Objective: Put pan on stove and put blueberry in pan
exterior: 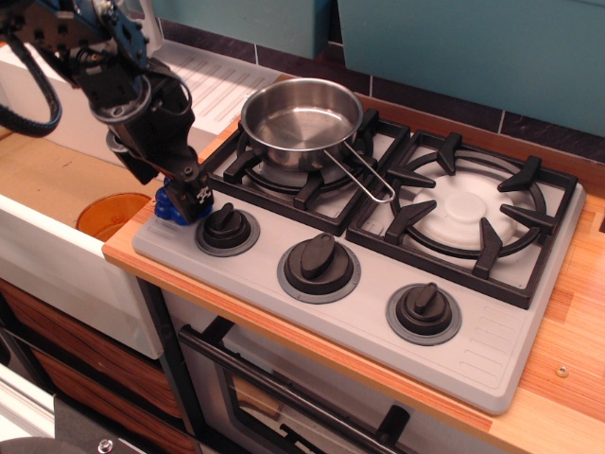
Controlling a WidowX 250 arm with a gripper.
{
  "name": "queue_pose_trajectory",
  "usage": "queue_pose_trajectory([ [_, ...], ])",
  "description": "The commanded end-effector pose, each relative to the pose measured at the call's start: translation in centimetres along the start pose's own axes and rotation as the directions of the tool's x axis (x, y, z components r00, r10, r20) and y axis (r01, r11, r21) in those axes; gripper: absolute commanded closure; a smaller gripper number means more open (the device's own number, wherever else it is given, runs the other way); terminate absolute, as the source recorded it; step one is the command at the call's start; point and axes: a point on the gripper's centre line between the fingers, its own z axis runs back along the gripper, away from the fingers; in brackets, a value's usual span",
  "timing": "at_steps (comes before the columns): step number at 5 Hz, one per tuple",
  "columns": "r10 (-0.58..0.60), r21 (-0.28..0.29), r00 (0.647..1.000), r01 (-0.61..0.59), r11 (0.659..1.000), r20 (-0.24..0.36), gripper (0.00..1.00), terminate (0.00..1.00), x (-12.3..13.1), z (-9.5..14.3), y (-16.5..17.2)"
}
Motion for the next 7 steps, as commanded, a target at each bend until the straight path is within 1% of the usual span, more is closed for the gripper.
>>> queue_pose_trajectory([
  [1,0.006,-0.005,1.000,-0.005,1.000,0.024,0.00,0.00,0.5,-0.8,-0.2],
  [2,0.009,-0.018,1.000,-0.009,1.000,0.015,0.00,0.00,0.6,-1.3,-0.2],
  [3,0.046,-0.023,0.997,-0.048,0.999,-0.054,1.00,0.00,0.8,-1.3,-0.4],
  [4,0.049,-0.027,0.996,-0.051,0.998,-0.072,1.00,0.00,1.1,-0.8,-0.3],
  [5,0.039,-0.019,0.994,-0.041,0.999,-0.097,1.00,0.00,1.5,0.4,0.0],
  [7,0.027,0.016,0.987,-0.025,1.000,-0.156,1.00,0.00,3.1,4.7,0.7],
])
